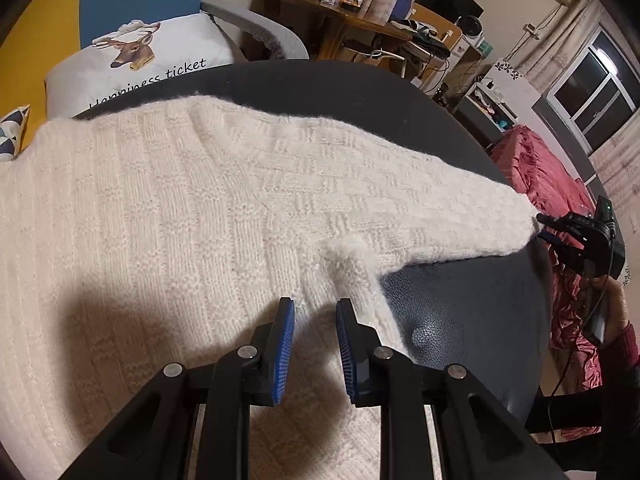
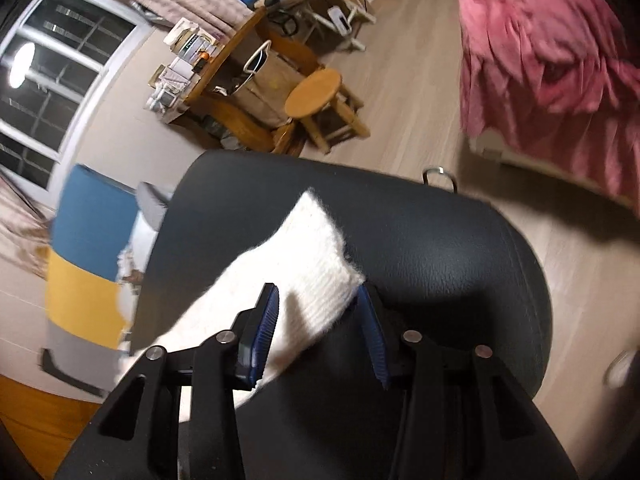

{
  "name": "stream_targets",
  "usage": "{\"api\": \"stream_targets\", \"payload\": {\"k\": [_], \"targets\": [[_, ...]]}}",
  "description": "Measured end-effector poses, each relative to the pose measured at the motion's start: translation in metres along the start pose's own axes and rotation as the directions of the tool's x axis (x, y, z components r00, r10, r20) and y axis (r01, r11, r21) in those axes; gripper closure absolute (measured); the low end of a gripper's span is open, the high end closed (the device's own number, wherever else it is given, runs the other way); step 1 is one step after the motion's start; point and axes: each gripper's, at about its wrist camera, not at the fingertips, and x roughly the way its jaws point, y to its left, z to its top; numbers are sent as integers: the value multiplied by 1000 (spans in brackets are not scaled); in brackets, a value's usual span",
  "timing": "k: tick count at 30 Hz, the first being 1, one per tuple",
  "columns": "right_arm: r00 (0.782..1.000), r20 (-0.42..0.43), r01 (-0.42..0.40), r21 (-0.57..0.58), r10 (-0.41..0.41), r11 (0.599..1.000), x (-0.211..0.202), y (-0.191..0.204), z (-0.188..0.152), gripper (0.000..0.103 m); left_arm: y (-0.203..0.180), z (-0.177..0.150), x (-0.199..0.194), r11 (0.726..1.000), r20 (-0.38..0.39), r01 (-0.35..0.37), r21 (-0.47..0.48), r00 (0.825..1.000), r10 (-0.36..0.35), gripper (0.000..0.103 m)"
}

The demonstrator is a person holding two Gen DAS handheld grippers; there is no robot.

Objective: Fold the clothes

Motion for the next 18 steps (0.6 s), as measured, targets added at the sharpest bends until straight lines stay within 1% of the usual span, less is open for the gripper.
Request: {"api": "stream_targets", "payload": {"k": [1, 2, 6, 8, 12, 13, 15, 18], "targets": [[1000, 2, 13, -11, -13, 1000, 3, 1, 0, 81, 0, -1, 0, 1000, 0, 2, 0, 1000, -2, 82], [1000, 4, 11, -10, -10, 1000, 6, 0, -1, 82, 1, -1, 0, 1000, -1, 5, -1, 1000, -5, 82], [1000, 8, -24, 7, 24, 1000, 5, -8, -2, 82, 4, -3, -2, 1000, -1, 22, -16, 1000, -22, 82], [998, -13, -64, 19, 64, 998, 6, -13, -2, 82, 6, -2, -2, 999, 0, 30, -28, 1000, -30, 82], [996, -18, -90, 51, 91, 995, 2, -18, -2, 82, 8, -1, -2, 998, -6, 40, -55, 999, -40, 82], [995, -18, -98, 63, 100, 993, 2, -20, -2, 82, 8, -1, -2, 997, -9, 40, -61, 999, -41, 82], [990, -22, -137, 126, 141, 982, 1, -29, -1, 82, 9, 0, -4, 997, -14, 40, -64, 999, -41, 82], [992, -39, -120, 87, 123, 989, 1, -24, 1, 82, 10, 0, -5, 997, -22, 41, -68, 999, -42, 82]]}}
